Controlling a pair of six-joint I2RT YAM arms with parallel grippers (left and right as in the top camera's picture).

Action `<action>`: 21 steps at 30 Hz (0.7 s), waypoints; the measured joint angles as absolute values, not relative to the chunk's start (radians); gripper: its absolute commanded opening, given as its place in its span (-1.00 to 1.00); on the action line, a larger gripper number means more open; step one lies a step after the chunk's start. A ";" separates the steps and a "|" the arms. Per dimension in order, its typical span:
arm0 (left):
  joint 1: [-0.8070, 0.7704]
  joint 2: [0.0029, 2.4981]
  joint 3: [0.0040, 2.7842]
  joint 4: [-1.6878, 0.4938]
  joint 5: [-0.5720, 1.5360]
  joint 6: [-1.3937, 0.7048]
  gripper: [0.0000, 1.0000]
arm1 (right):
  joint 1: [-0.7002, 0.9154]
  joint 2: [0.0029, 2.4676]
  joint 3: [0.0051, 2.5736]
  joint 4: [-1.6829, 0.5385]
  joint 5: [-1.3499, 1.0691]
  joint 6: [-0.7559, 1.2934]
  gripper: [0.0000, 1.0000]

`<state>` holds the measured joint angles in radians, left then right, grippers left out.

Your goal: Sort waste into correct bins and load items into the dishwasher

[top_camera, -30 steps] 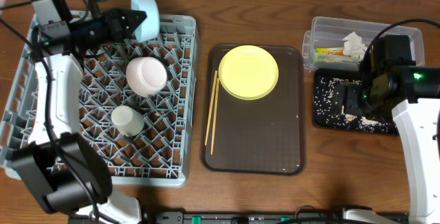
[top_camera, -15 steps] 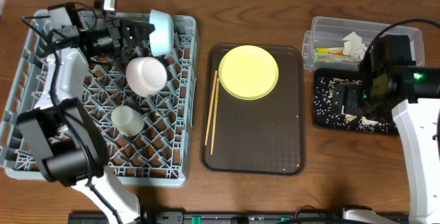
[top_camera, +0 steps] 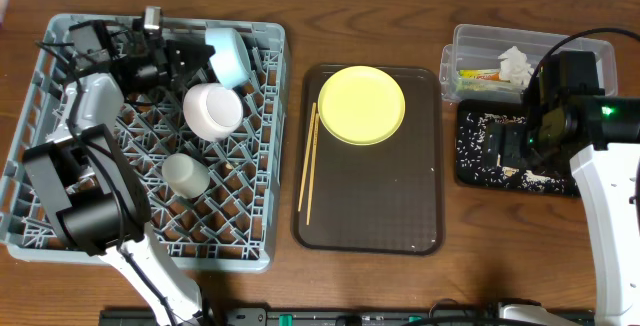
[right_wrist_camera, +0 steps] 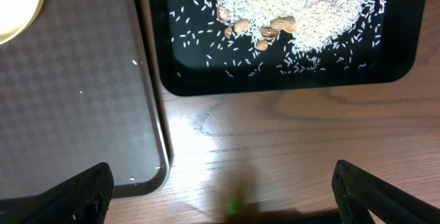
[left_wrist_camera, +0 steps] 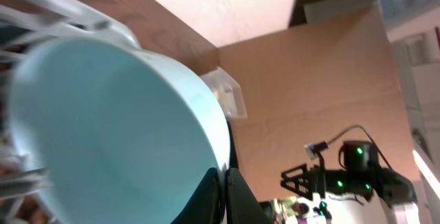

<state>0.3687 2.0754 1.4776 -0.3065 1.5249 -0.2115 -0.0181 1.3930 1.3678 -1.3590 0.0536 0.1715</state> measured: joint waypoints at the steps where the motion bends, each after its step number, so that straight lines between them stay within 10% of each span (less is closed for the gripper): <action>1: 0.376 2.076 1.478 -0.307 1.518 -0.213 -0.88 | -0.018 1.393 1.368 -1.361 0.054 0.172 0.98; 3: 0.392 2.077 1.478 -0.307 1.511 -0.213 -0.85 | -0.018 1.393 1.368 -1.364 0.054 0.171 0.98; 12: 0.463 2.077 1.478 -0.305 1.491 -0.239 0.59 | -0.018 1.393 1.368 -1.365 0.054 0.171 0.98; 21: 0.511 2.068 1.478 -0.307 1.429 -0.266 0.73 | -0.018 1.393 1.368 -1.368 0.054 0.172 0.99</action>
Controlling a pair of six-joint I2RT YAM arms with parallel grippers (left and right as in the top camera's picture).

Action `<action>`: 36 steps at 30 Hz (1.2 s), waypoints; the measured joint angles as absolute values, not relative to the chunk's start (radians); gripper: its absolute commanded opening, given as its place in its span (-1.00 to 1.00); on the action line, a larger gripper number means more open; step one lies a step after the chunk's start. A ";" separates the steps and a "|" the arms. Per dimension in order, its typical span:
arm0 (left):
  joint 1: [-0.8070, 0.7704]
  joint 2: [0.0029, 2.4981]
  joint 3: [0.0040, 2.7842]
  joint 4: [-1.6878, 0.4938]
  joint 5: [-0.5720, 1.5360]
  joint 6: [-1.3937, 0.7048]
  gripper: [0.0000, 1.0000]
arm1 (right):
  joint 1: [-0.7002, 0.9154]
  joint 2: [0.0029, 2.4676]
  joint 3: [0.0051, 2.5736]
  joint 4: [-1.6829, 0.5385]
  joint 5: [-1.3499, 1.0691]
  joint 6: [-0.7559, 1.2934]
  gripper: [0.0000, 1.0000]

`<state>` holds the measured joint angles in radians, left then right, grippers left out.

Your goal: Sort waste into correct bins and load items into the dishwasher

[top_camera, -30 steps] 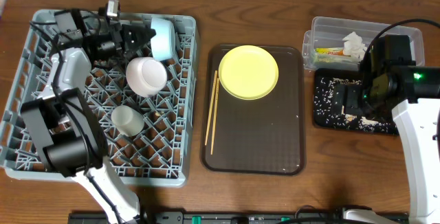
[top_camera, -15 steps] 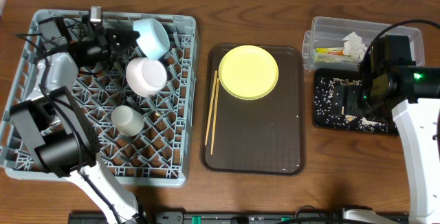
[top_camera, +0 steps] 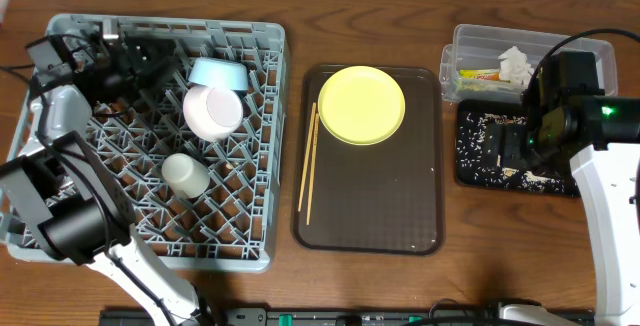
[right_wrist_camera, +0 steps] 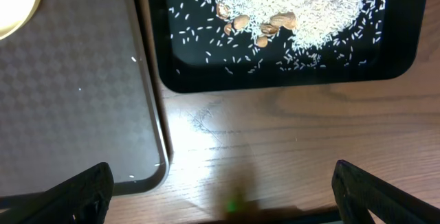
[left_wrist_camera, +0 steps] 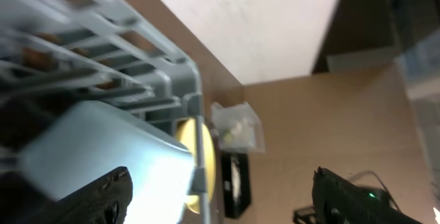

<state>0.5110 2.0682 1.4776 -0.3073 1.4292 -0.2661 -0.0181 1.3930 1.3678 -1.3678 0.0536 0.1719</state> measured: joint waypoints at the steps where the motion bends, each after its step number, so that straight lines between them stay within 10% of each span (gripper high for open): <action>1: 0.517 2.058 1.478 -0.308 1.409 -0.266 0.74 | -0.018 1.393 1.368 -1.369 0.054 0.171 0.98; 15: 0.447 1.554 1.479 -0.675 0.882 -0.219 0.79 | -0.018 1.393 1.368 -1.339 0.054 0.172 0.99; 36: -0.392 1.495 1.378 -1.020 0.136 -0.274 0.92 | -0.018 1.393 1.368 -1.326 0.054 0.172 0.98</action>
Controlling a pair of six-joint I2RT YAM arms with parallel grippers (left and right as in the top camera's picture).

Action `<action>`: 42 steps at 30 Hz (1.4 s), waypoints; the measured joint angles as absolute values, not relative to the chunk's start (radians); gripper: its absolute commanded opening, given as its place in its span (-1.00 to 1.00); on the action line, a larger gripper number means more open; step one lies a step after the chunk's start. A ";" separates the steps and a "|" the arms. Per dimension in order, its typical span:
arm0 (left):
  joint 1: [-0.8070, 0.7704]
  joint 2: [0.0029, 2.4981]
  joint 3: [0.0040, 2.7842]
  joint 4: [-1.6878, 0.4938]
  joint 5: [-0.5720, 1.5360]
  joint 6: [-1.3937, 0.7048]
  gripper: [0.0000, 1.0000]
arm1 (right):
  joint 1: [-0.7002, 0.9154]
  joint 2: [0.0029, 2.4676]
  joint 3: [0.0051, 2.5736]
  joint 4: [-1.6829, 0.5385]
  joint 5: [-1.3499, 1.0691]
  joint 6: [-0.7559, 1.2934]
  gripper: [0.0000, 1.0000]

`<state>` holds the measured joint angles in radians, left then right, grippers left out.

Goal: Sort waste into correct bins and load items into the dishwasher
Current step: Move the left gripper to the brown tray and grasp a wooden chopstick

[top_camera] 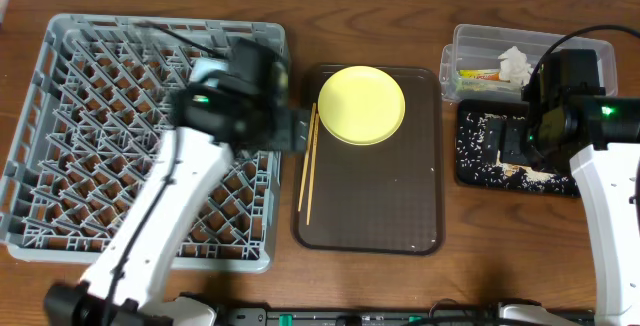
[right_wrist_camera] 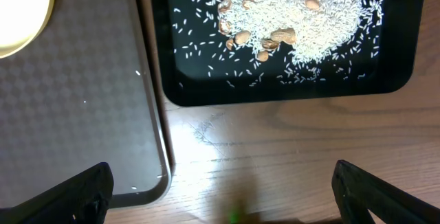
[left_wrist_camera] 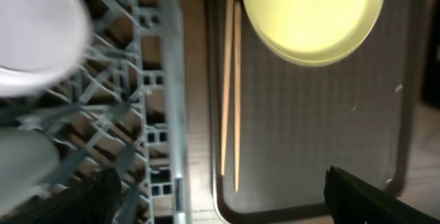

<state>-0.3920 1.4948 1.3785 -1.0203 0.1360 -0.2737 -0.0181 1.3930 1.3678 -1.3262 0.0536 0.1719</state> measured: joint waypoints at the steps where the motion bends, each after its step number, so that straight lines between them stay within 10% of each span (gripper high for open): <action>1: -0.418 1.508 1.361 -1.006 0.123 -0.290 0.92 | -0.018 1.393 1.368 -1.327 0.053 0.172 0.99; 42: -0.665 1.943 1.273 -0.723 0.014 -0.424 0.65 | -0.018 1.393 1.368 -1.335 0.054 0.172 0.99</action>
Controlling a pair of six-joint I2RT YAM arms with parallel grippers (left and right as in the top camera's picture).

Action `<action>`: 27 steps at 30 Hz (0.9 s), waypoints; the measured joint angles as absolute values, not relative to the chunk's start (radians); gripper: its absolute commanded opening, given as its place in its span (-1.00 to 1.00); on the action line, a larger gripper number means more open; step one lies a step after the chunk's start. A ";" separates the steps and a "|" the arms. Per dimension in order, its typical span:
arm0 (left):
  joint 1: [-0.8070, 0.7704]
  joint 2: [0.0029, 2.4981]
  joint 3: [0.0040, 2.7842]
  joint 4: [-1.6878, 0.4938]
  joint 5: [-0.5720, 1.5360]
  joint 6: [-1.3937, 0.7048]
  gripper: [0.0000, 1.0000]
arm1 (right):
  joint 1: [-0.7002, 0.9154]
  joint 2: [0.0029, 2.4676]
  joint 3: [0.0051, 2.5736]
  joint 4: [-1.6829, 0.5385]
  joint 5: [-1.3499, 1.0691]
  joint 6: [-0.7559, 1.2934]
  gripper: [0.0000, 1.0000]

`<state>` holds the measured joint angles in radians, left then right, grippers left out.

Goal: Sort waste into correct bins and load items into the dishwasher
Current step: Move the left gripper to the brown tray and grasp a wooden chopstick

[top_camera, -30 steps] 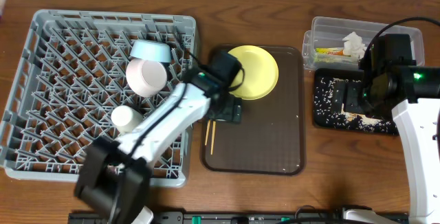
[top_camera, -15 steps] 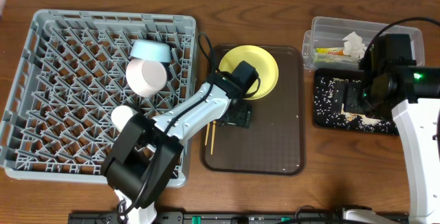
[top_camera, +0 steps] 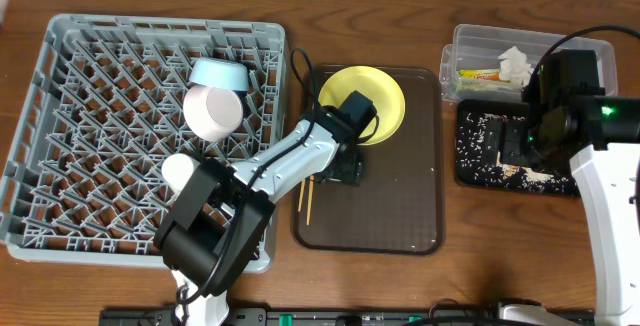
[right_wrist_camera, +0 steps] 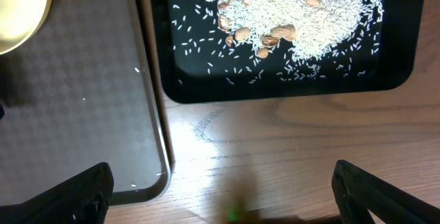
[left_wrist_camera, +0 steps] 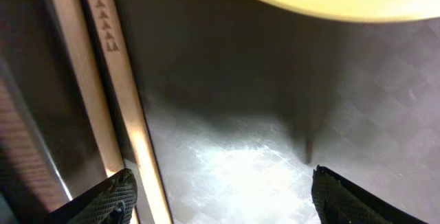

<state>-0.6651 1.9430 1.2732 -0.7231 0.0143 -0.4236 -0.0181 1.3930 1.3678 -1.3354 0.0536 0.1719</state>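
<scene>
The yellow plate (top_camera: 362, 103) lies at the back of the brown tray (top_camera: 400, 216), and two wooden chopsticks (top_camera: 303, 194) run along the tray's left side. My left gripper (top_camera: 346, 172) is open and low over the tray, just in front of the plate. In its wrist view the chopsticks (left_wrist_camera: 110, 80) sit by the left fingertip (left_wrist_camera: 103, 200) and the plate's rim is at the top. My right gripper (right_wrist_camera: 220, 203) is open over bare wood, in front of the black tray of rice and nuts (right_wrist_camera: 289, 31).
The grey dish rack (top_camera: 60, 166) on the left holds a blue bowl (top_camera: 218, 74), a white bowl (top_camera: 213, 112) and a pale cup (top_camera: 180, 172). A clear bin (top_camera: 470, 38) with wrappers and tissue stands at the back right, behind the black tray (top_camera: 500, 161).
My left gripper has moved from above the rack's right edge down onto the brown tray, close to the chopsticks and the plate's near rim. The right arm has stayed put.
My left gripper had the blue bowl against its fingers at the back of the rack. Then it was open and the bowl lay upside down in the rack. It then hung by the tray's left edge, and now sits low beside the chopsticks.
</scene>
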 measured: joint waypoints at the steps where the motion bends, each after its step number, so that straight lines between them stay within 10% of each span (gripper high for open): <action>1: -0.665 1.943 1.271 -0.722 0.012 -0.423 0.65 | -0.018 1.393 1.368 -1.335 0.054 0.172 0.99; 14: -0.665 1.936 1.217 -0.669 0.009 -0.423 0.56 | -0.018 1.393 1.368 -1.339 0.054 0.172 0.99; 27: -0.670 1.935 1.214 -0.664 0.027 -0.436 -0.56 | -0.018 1.393 1.368 -1.341 0.054 0.172 0.98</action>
